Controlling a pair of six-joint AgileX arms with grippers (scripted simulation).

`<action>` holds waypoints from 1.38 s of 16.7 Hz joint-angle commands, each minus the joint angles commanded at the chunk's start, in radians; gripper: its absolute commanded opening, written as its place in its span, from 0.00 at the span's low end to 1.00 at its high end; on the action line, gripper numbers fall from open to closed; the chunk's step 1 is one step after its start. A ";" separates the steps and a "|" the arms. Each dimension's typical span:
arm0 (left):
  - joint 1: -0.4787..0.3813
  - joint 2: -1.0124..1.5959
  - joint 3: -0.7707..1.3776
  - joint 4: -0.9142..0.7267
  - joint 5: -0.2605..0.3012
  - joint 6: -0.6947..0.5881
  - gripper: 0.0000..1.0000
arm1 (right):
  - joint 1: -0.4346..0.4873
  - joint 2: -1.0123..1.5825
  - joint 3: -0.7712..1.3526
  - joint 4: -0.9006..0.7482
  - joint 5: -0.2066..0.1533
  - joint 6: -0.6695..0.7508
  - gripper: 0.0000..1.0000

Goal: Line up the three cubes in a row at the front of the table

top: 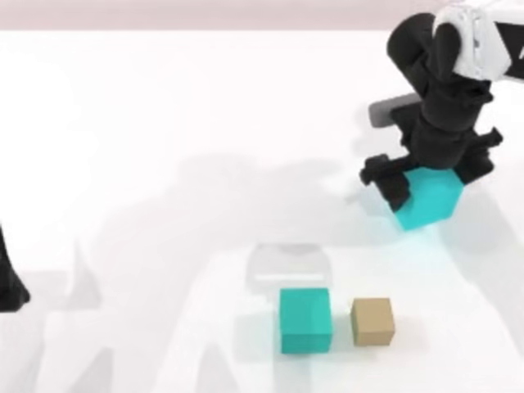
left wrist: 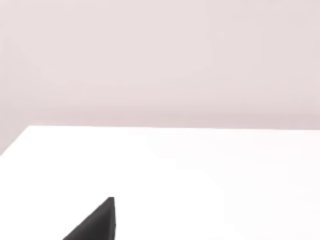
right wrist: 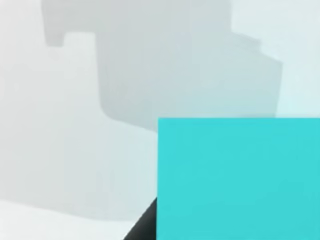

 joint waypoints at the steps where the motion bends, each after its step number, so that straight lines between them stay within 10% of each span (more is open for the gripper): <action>1: 0.000 0.000 0.000 0.000 0.000 0.000 1.00 | 0.001 -0.011 0.025 -0.041 0.000 0.000 0.00; 12: 0.000 0.000 0.000 0.000 0.000 0.000 1.00 | 0.056 -0.018 0.123 -0.146 0.000 0.070 0.00; 23: 0.000 0.000 0.000 0.000 0.000 0.000 1.00 | 0.557 0.125 0.402 -0.304 0.005 0.855 0.00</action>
